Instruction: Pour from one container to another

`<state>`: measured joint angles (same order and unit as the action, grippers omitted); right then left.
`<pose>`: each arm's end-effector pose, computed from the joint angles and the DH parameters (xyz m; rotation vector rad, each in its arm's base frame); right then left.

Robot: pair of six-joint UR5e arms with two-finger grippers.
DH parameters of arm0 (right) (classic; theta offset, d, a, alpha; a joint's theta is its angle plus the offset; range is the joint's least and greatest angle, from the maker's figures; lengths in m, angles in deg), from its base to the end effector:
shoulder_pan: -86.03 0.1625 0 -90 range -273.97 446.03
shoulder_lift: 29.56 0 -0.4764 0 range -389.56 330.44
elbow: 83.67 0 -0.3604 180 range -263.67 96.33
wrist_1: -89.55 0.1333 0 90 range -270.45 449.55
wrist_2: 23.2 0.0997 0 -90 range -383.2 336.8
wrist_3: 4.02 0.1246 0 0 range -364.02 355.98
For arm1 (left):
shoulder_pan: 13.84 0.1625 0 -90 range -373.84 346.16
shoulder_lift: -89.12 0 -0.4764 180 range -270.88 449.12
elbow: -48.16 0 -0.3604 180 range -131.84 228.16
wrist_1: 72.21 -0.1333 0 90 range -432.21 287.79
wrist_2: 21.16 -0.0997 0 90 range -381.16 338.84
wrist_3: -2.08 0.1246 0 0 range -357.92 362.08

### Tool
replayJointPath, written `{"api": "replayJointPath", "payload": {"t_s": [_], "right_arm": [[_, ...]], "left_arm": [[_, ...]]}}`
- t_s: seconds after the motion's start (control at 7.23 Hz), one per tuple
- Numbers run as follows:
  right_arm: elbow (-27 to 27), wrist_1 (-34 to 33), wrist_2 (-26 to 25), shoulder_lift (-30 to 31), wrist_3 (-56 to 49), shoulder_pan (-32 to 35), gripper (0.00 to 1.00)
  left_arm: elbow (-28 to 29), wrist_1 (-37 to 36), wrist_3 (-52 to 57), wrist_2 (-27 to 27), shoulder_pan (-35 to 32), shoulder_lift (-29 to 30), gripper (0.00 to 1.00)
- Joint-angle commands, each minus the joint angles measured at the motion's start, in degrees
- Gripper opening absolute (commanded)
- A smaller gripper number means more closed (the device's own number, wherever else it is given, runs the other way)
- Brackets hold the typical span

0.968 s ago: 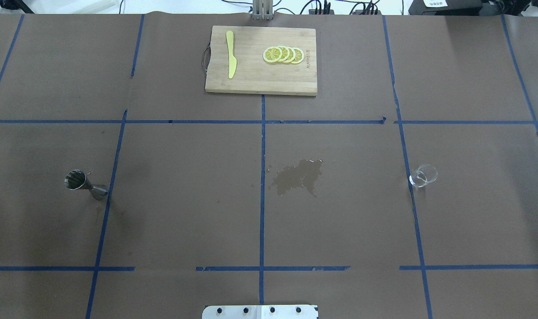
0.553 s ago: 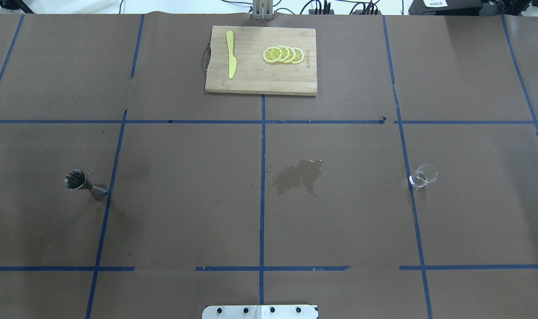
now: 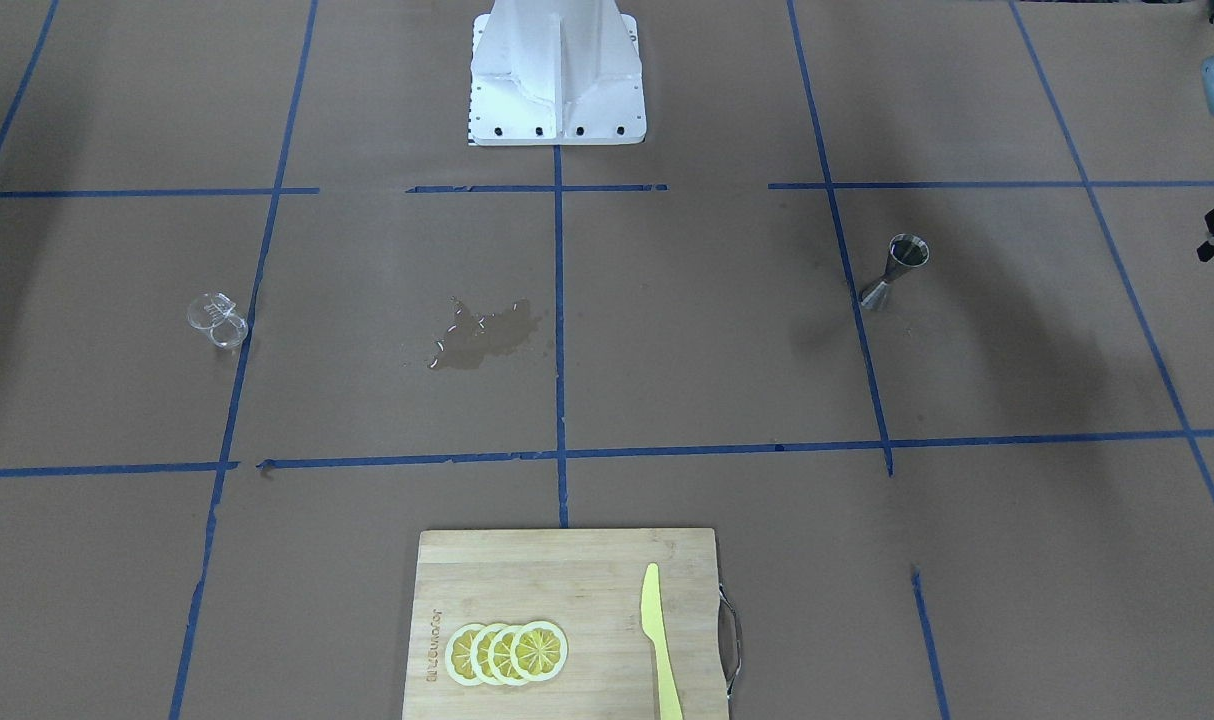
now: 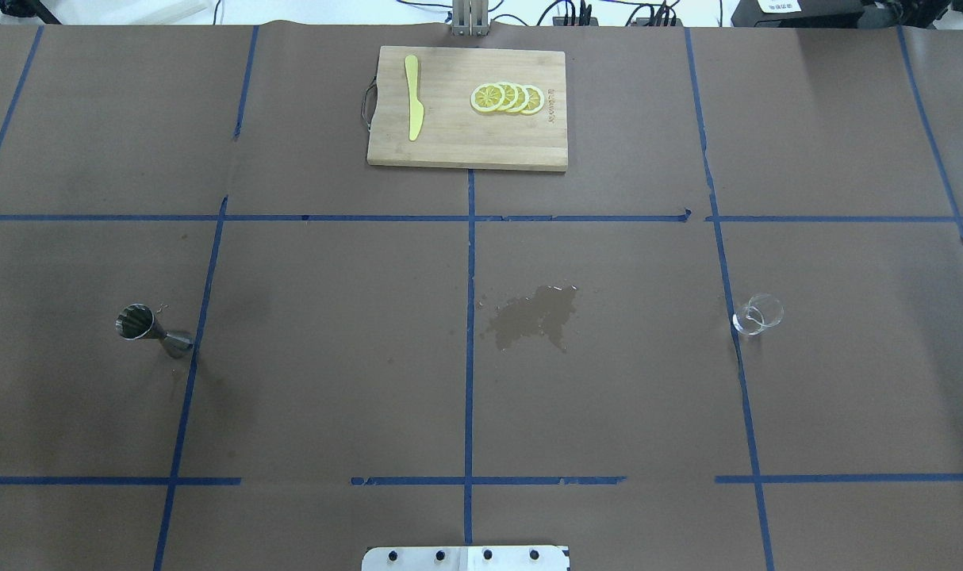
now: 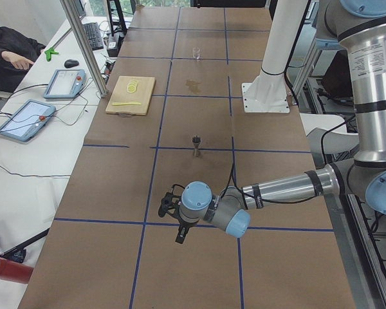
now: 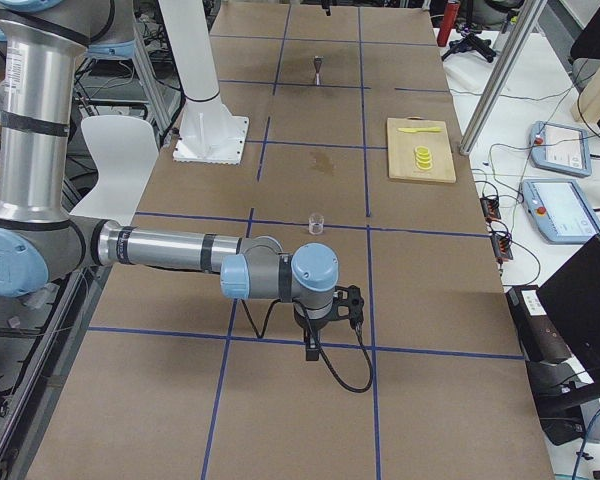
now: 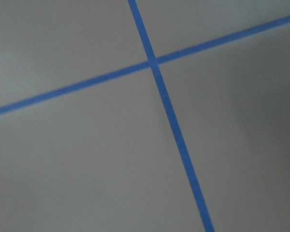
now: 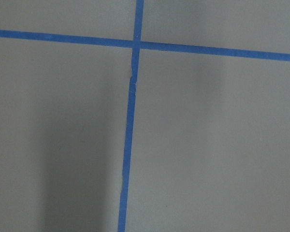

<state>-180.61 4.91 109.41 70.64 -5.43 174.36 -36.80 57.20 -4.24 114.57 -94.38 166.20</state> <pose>0.0379 -0.3797 0.7399 0.0333 -0.7438 -0.0649 0.0158 -0.3633 0.7825 0.2428 0.8304 0.2007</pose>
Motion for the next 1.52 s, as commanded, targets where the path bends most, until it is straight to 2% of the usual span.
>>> {"api": "replayJointPath", "payload": {"t_s": [0.0,0.28,0.55,0.69,0.97,1.11,1.38], "right_arm": [[0.0,0.0,-0.24,0.0,-0.09,0.0,1.0],[0.09,-0.09,-0.33,0.0,-0.09,0.0,1.0],[0.18,-0.09,-0.6,0.0,-0.09,0.0,1.0],[0.09,-0.09,-0.6,0.0,-0.09,0.0,1.0],[0.18,0.0,-0.68,0.0,-0.17,0.0,1.0],[0.26,0.0,-0.68,0.0,-0.17,0.0,1.0],[0.26,0.0,-0.68,-0.09,-0.09,0.0,1.0]], "left_arm": [[-0.73,-5.47,0.52,3.05,-0.84,-0.87,1.0],[-4.32,-7.15,0.52,4.97,-0.85,-3.33,1.0],[-4.69,-11.02,0.61,4.98,-1.37,-2.82,1.0],[-4.51,-13.29,4.53,4.46,-1.46,-2.12,1.0],[-4.6,-22.68,13.24,4.1,-5.04,0.69,1.0],[-4.6,-23.15,13.35,4.02,-5.76,0.79,1.0],[-9.4,-31.81,14.4,-0.53,-8.03,0.79,1.0]]}}
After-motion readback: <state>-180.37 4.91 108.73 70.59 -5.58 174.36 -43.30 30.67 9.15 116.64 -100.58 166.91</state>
